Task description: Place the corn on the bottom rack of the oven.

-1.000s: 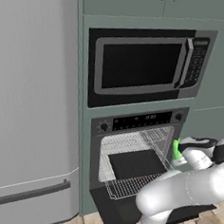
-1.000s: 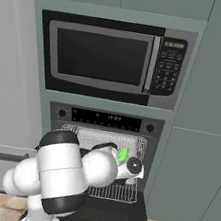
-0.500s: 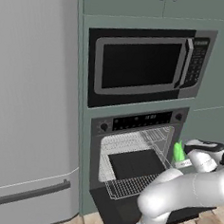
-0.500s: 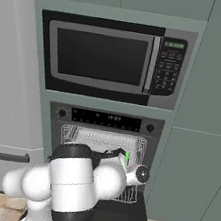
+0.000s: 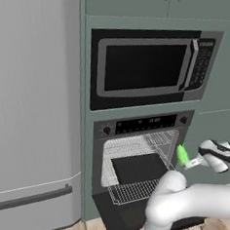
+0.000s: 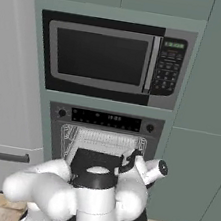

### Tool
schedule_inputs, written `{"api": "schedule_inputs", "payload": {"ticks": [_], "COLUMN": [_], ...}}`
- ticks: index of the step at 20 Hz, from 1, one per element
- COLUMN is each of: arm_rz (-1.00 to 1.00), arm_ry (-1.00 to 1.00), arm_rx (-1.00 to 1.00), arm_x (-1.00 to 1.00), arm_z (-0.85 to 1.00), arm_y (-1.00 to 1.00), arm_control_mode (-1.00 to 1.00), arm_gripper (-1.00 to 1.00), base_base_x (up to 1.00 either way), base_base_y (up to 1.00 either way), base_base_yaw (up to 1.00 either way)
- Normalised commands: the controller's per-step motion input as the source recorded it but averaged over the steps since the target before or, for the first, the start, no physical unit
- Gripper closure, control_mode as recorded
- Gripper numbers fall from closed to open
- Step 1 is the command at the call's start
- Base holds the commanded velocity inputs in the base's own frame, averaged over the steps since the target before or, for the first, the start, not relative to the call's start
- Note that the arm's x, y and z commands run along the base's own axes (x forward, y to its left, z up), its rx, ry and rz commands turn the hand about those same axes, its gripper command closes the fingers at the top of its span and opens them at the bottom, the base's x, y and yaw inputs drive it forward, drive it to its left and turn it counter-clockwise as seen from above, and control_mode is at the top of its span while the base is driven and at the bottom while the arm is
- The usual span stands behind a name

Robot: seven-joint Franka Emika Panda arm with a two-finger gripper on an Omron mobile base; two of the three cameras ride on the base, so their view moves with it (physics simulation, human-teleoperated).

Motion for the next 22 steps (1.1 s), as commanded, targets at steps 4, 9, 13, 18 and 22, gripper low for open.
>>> {"api": "schedule_inputs", "payload": {"ticks": [4, 9, 13, 18, 22], "arm_rz": [0.16, 0.02, 0.00, 0.00, 0.00], "arm_ry": [0.08, 0.06, 0.01, 0.03, 0.01], "arm_rx": [0.00, 0.00, 0.00, 0.00, 0.00], "arm_x": [0.02, 0.28, 0.34, 0.32, 0.35], "arm_z": [-0.30, -0.26, -0.48, -0.70, -0.29], "arm_y": [0.30, 0.34, 0.05, 0.00, 0.00], "arm_control_mode": [-1.00, -1.00, -1.00, -1.00, -1.00], "arm_gripper": [1.00, 1.00, 1.00, 1.00, 1.00], "base_base_x": [0.00, 0.00, 0.00, 0.00, 0.00], "base_base_y": [0.00, 0.00, 0.00, 0.00, 0.00], "base_base_yaw": [0.00, 0.00, 0.00, 0.00, 0.00]}}
